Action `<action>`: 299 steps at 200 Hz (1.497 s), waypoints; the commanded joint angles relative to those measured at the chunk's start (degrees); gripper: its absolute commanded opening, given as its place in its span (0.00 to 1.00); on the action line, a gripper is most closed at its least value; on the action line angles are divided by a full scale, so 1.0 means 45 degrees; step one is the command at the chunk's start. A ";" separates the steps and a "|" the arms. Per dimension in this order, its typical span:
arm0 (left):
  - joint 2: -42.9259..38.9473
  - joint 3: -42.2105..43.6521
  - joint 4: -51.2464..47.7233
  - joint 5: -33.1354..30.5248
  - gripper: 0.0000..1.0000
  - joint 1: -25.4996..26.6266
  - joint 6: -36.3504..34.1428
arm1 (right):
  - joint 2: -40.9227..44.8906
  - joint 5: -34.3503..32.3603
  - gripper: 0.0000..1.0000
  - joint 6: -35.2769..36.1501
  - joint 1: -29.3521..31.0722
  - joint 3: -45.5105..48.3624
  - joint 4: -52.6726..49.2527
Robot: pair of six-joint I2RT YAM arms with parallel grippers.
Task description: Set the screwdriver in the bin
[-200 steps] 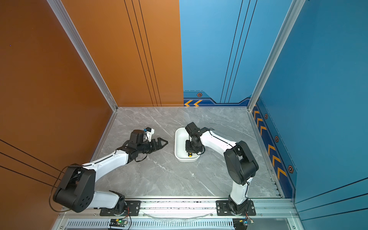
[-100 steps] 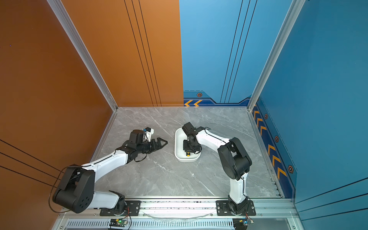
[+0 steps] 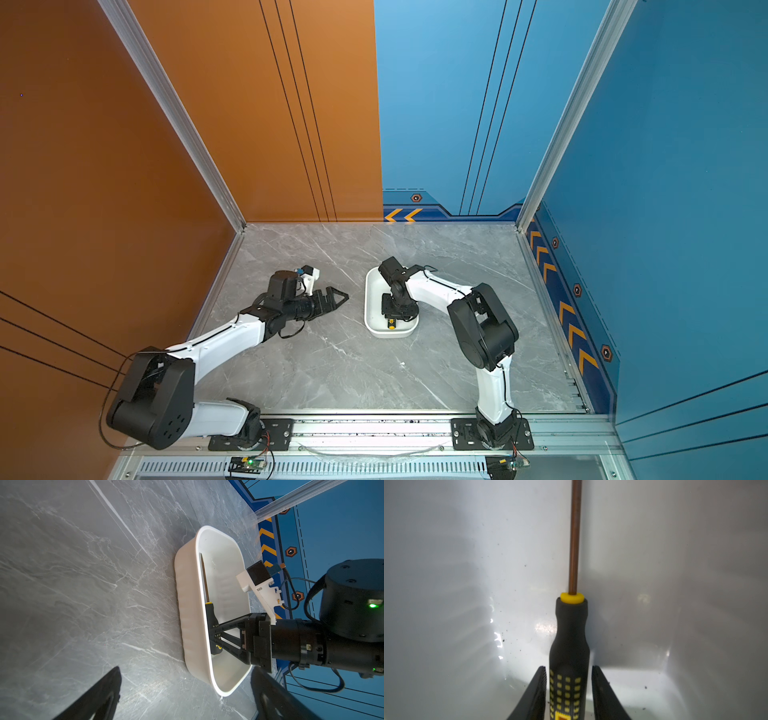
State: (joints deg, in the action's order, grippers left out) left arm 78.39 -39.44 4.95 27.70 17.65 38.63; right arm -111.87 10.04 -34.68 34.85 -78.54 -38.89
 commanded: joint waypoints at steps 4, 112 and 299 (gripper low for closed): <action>-0.0271 0.0200 -0.0212 0.0252 0.98 -0.0122 -0.0361 | 0.0017 -0.0368 0.44 -0.0046 0.0078 -0.0370 -0.0087; -0.2906 -0.0126 -0.1943 -0.2511 0.98 -0.1182 -0.3137 | 0.5057 -0.1280 0.62 0.4597 -0.1580 -0.0336 -0.1031; 0.1449 0.3882 0.9729 -0.5473 0.98 -0.4988 -0.7713 | 0.7252 -0.0885 0.69 0.5433 -0.9569 1.2742 1.8468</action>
State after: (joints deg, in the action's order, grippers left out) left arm 80.77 -21.87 40.18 0.67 -4.82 5.76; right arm -76.01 7.22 -9.28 -7.86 -22.98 30.44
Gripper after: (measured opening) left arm 0.979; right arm 0.689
